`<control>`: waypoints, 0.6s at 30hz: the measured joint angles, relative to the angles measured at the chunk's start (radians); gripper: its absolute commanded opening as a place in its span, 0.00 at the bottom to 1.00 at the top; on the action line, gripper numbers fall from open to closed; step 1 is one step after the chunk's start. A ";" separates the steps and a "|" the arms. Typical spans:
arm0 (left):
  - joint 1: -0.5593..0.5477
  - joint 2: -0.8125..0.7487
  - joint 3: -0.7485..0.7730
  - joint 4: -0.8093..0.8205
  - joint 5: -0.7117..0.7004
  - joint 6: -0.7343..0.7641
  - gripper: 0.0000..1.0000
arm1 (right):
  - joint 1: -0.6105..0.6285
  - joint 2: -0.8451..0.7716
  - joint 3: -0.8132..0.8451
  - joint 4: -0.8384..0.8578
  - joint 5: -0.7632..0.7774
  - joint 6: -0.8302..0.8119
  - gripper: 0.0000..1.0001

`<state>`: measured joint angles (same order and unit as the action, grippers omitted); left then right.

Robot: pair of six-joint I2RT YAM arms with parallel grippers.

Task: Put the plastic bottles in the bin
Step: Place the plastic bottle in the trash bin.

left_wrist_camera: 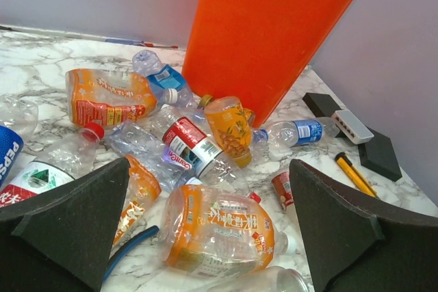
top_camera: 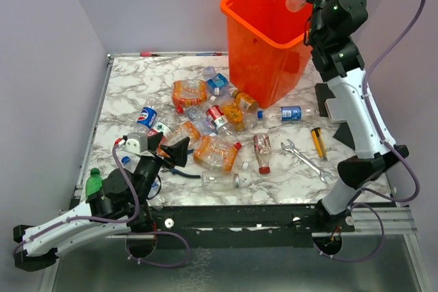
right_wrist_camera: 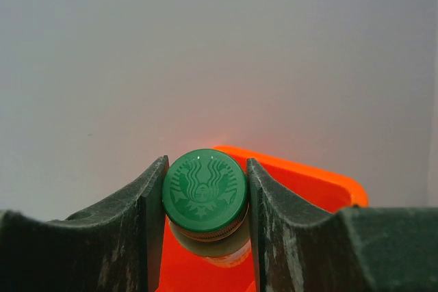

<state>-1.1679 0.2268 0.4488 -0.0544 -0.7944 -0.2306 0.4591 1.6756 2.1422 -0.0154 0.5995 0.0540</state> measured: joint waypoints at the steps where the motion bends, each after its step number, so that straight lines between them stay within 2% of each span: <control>1: 0.000 0.002 0.000 -0.001 0.000 -0.001 0.99 | -0.013 0.016 0.000 0.001 -0.011 0.033 0.00; 4: 0.000 0.005 0.000 -0.008 -0.003 -0.004 0.99 | -0.095 0.057 0.002 0.006 -0.023 0.075 0.01; 10: 0.000 -0.006 0.000 -0.027 -0.007 -0.012 0.99 | -0.100 0.144 0.011 -0.004 -0.064 0.098 0.01; 11: 0.000 -0.008 0.000 -0.027 -0.007 -0.012 0.99 | -0.098 0.151 0.005 -0.010 -0.075 0.104 0.05; 12: 0.000 -0.009 0.000 -0.027 -0.007 -0.013 0.99 | -0.098 0.156 -0.004 -0.017 -0.087 0.106 0.16; 14: 0.000 -0.009 0.000 -0.030 -0.007 -0.013 0.99 | -0.098 0.159 -0.029 -0.042 -0.116 0.118 0.47; 15: 0.000 -0.009 0.000 -0.031 -0.007 -0.013 0.99 | -0.098 0.159 -0.038 -0.049 -0.126 0.123 0.59; 16: 0.000 -0.009 0.000 -0.032 -0.007 -0.012 0.99 | -0.098 0.159 -0.050 -0.057 -0.139 0.129 0.68; 18: 0.000 -0.008 0.000 -0.034 -0.007 -0.012 0.99 | -0.098 0.159 -0.066 -0.072 -0.162 0.143 0.78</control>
<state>-1.1679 0.2192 0.4488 -0.0879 -0.8017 -0.2428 0.3607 1.8343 2.0758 -0.0879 0.4377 0.1974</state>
